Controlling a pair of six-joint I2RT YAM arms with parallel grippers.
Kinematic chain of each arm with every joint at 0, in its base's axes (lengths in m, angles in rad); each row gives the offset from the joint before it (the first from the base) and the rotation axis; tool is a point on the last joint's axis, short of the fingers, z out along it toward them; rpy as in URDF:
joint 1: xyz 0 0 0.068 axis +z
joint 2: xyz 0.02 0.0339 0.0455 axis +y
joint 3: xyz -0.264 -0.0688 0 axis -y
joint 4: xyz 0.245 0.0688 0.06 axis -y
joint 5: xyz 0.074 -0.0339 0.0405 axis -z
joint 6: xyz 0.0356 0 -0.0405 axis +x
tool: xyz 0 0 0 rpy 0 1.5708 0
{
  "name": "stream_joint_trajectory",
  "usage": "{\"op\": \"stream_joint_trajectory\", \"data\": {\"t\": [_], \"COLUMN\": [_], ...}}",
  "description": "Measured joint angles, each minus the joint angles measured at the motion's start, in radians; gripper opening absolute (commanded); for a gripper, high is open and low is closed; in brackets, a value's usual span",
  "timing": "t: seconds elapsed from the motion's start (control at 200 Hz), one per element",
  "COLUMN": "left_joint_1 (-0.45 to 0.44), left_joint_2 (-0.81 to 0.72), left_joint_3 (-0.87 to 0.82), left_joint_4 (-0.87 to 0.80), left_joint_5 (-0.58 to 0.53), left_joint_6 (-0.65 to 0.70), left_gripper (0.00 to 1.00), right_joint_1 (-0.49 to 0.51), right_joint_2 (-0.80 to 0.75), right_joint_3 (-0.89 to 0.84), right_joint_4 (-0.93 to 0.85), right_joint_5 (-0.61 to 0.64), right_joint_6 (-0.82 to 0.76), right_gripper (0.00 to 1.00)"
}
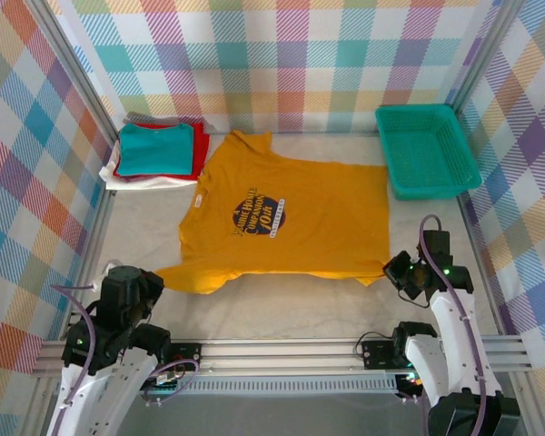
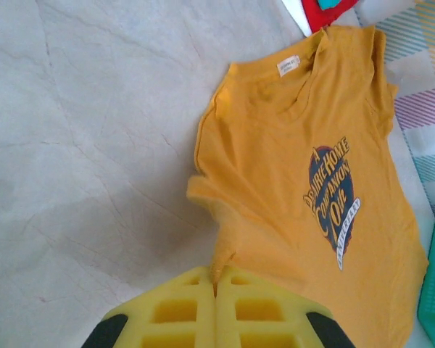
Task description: Fold and stack the t-shirts
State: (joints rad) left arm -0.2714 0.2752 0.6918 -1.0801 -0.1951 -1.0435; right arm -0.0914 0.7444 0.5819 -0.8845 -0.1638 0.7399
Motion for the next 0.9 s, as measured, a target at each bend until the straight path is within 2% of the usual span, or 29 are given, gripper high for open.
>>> {"op": "stream_joint_trajectory", "data": {"t": [0.215,0.39,0.5,0.565,0.75,0.9], "left_joint_1": [0.0,0.0,0.0,0.0,0.0,0.0], "left_joint_2": [0.063,0.078,0.154,0.198,0.161,0.145], "left_joint_3": [0.034,0.071,0.073,0.065,0.002,-0.07], "left_joint_4": [-0.034,-0.036,0.005,0.039,0.061,0.078], "left_joint_5": [0.01,0.017,0.035,0.045,0.016,0.01], "left_joint_6": [0.03,0.076,0.11,0.123,0.119,0.105], "left_gripper": [0.0,0.0,0.0,0.0,0.0,0.0], "right_joint_1": [0.0,0.0,0.0,0.0,0.023,0.153], "right_joint_2": [-0.053,-0.031,0.017,0.042,0.026,0.017], "right_joint_3": [-0.005,0.001,0.013,0.013,-0.031,-0.086], "right_joint_4": [-0.045,-0.05,-0.024,-0.007,0.039,0.051], "right_joint_5": [0.033,0.052,0.045,0.031,-0.048,-0.081], "right_joint_6": [0.031,0.023,0.008,0.004,-0.003,0.005], "right_gripper": [0.0,0.0,0.35,0.43,0.43,0.4]}}
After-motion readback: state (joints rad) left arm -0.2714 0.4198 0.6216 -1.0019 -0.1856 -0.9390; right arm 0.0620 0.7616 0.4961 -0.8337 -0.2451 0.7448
